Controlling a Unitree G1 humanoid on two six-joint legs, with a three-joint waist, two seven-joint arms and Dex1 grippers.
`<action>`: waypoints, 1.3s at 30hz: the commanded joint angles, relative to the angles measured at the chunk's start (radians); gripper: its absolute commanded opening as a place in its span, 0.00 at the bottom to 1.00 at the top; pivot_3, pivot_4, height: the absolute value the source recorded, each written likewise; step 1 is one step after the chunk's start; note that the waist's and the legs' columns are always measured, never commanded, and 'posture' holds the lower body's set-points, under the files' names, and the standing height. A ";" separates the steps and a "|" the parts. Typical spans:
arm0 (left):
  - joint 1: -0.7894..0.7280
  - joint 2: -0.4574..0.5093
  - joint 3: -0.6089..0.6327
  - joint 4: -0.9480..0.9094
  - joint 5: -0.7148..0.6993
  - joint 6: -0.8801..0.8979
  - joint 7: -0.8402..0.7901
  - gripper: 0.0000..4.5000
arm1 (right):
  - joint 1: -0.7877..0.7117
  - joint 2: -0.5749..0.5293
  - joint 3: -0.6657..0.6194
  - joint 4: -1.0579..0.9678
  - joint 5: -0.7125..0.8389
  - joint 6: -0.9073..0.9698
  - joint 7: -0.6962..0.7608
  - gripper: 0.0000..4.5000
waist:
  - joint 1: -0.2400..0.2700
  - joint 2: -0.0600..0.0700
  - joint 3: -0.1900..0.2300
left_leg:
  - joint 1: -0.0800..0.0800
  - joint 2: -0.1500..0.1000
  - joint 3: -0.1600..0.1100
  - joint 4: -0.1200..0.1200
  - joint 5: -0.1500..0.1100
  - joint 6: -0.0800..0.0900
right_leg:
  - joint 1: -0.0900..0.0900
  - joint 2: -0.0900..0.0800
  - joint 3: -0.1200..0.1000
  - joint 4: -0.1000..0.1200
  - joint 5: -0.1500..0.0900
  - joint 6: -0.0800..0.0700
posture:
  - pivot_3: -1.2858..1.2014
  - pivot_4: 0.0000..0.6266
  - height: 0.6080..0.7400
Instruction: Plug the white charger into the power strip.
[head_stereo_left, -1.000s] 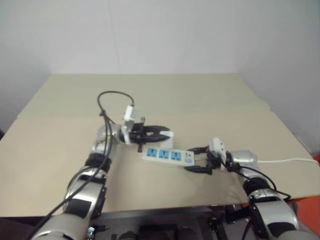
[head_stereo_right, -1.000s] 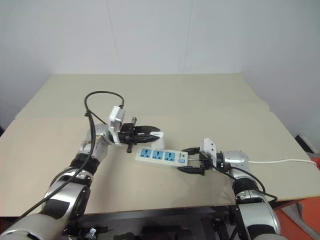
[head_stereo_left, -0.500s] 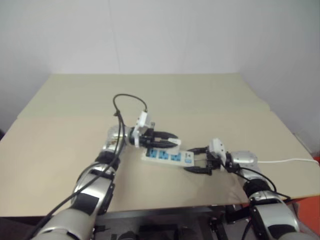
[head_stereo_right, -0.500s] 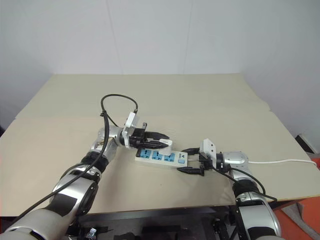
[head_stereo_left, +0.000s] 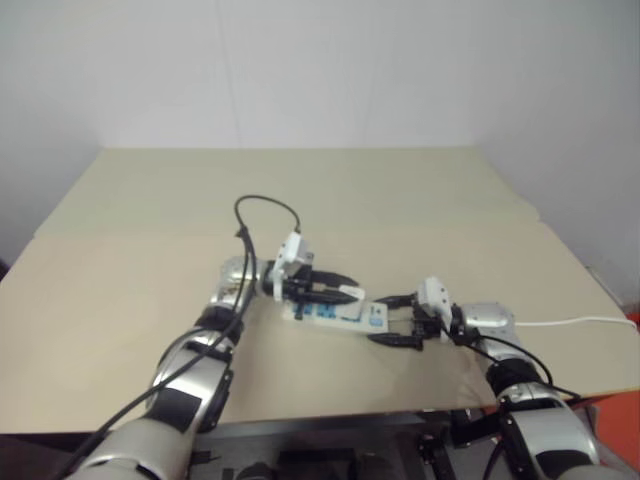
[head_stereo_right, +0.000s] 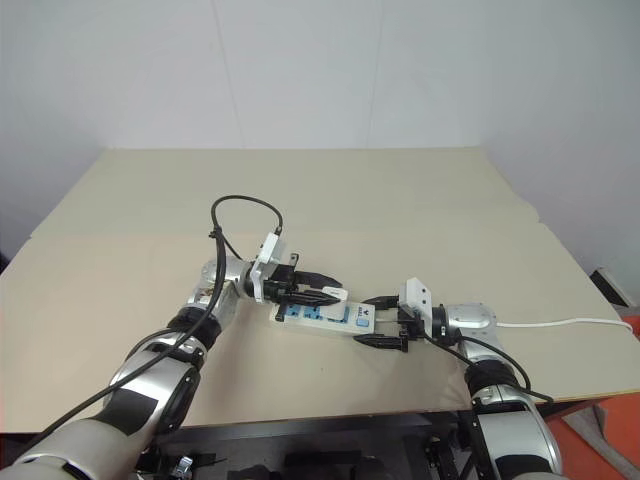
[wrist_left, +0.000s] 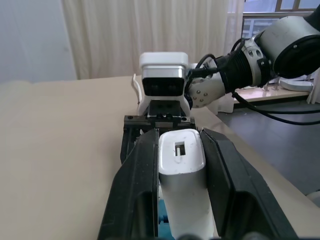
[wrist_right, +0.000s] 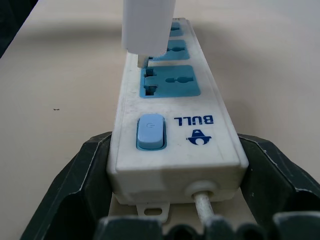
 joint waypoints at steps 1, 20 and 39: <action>-0.006 -0.009 0.010 0.008 0.005 -0.027 -0.003 0.22 | 0.020 0.010 0.033 0.001 -0.037 0.010 -0.004 0.76 | 0.000 0.000 0.000 | 0.000 0.000 0.000 0.000 0.000 0.000 | 0.000 0.000 0.000 0.000 0.000 0.000 | 0.52 0.24 1.00; -0.017 -0.044 0.065 0.083 0.082 -0.072 -0.003 0.22 | 0.023 0.011 0.033 -0.006 -0.037 0.010 -0.014 0.76 | 0.000 0.000 0.000 | 0.001 0.000 0.000 0.000 0.000 0.000 | 0.001 0.000 0.000 -0.002 0.000 0.000 | 0.52 0.24 1.00; -0.028 -0.063 0.087 0.146 0.161 -0.112 -0.003 0.22 | 0.050 0.013 0.036 -0.054 -0.035 0.030 -0.026 0.76 | 0.001 -0.001 -0.001 | 0.012 0.000 0.000 -0.003 0.000 0.001 | 0.014 0.000 -0.001 -0.007 0.000 0.000 | 0.52 0.24 1.00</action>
